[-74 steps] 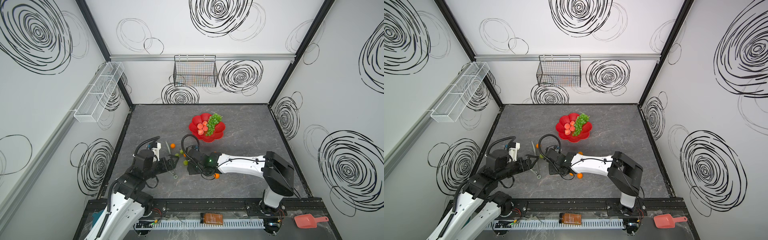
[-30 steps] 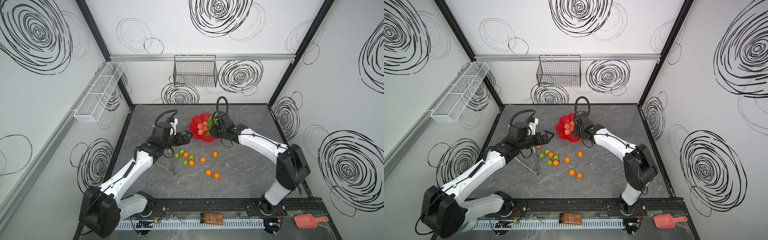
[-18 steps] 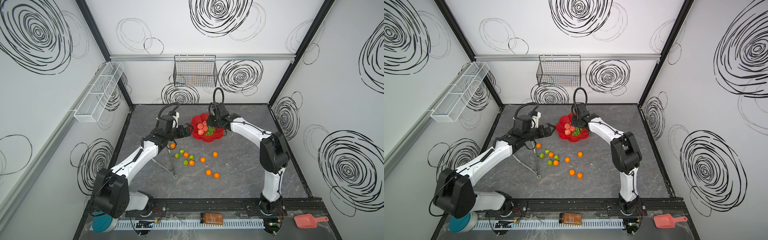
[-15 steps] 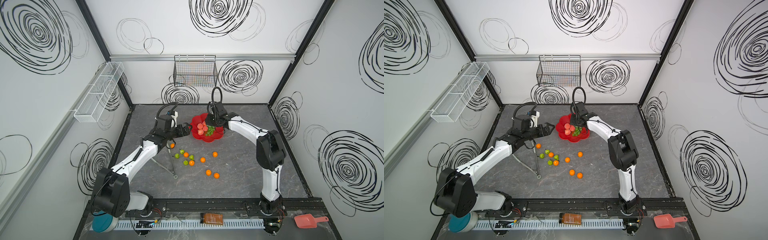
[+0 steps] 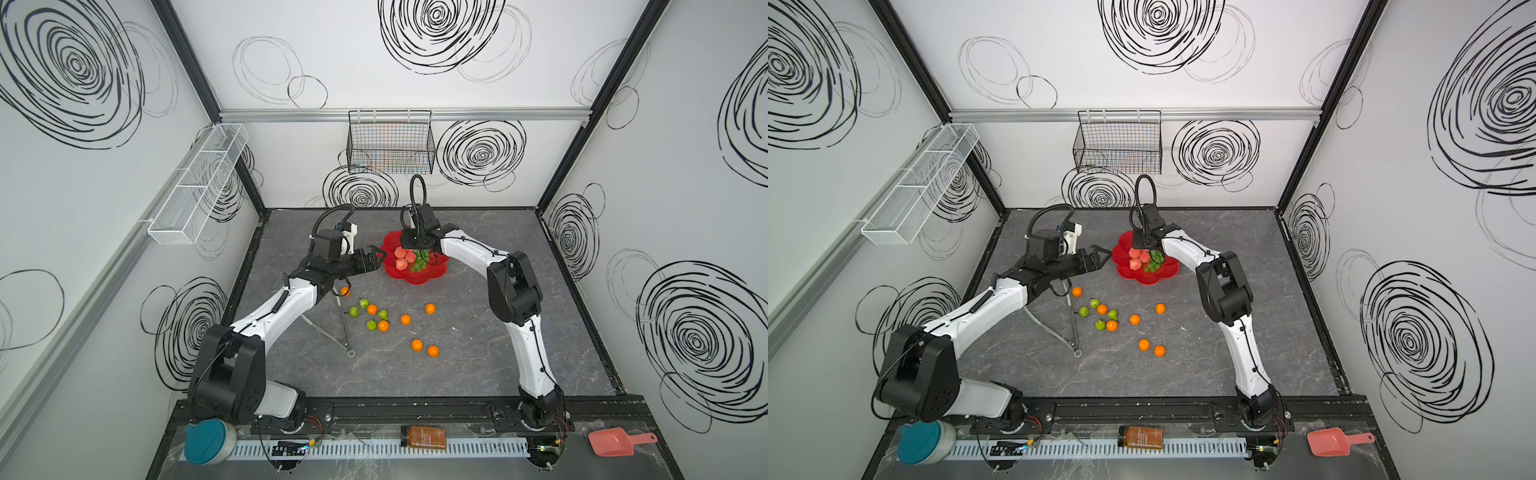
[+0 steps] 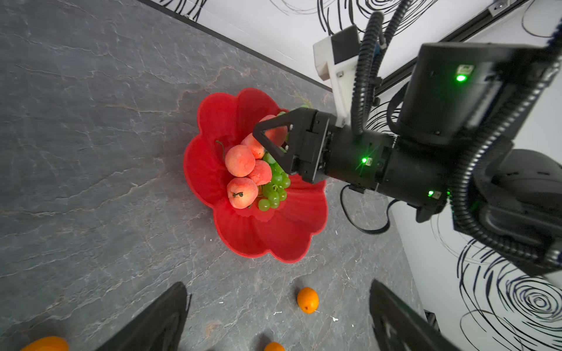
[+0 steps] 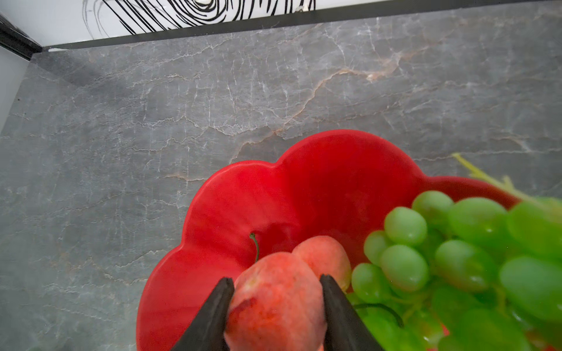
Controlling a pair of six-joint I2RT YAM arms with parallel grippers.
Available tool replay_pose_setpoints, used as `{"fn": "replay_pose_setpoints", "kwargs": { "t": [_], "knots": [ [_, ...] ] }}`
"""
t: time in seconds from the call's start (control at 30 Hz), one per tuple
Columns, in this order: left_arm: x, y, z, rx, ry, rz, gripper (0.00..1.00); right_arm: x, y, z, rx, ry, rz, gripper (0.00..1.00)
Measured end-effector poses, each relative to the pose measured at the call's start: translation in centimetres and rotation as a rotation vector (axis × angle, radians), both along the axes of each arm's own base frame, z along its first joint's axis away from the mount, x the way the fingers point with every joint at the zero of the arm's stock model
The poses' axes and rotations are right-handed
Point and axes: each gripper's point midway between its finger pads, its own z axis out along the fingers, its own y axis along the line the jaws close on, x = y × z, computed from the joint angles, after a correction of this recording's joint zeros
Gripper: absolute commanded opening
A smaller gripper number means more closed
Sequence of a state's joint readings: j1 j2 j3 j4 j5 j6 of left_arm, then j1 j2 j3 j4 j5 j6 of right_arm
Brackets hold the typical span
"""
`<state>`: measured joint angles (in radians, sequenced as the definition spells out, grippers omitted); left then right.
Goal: Arrange fruit in a fruit bowl
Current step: Place the fruit in the fruit bowl.
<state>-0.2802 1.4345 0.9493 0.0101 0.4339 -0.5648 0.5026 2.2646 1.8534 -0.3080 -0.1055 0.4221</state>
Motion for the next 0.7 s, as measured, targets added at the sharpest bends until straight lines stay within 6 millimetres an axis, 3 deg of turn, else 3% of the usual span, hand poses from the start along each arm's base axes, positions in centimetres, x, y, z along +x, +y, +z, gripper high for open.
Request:
{"fn": "replay_pose_setpoints", "kwargs": {
  "t": [0.33,0.7],
  "knots": [
    [-0.4,-0.7,-0.3,-0.158,0.018,0.011,0.96,1.8,-0.9,-0.5,-0.082,-0.067,0.022,0.45],
    [0.1,-0.7,0.1,-0.194,0.01,0.027,0.96,3.4,-0.3,-0.9,-0.094,-0.089,0.034,0.54]
  ]
}}
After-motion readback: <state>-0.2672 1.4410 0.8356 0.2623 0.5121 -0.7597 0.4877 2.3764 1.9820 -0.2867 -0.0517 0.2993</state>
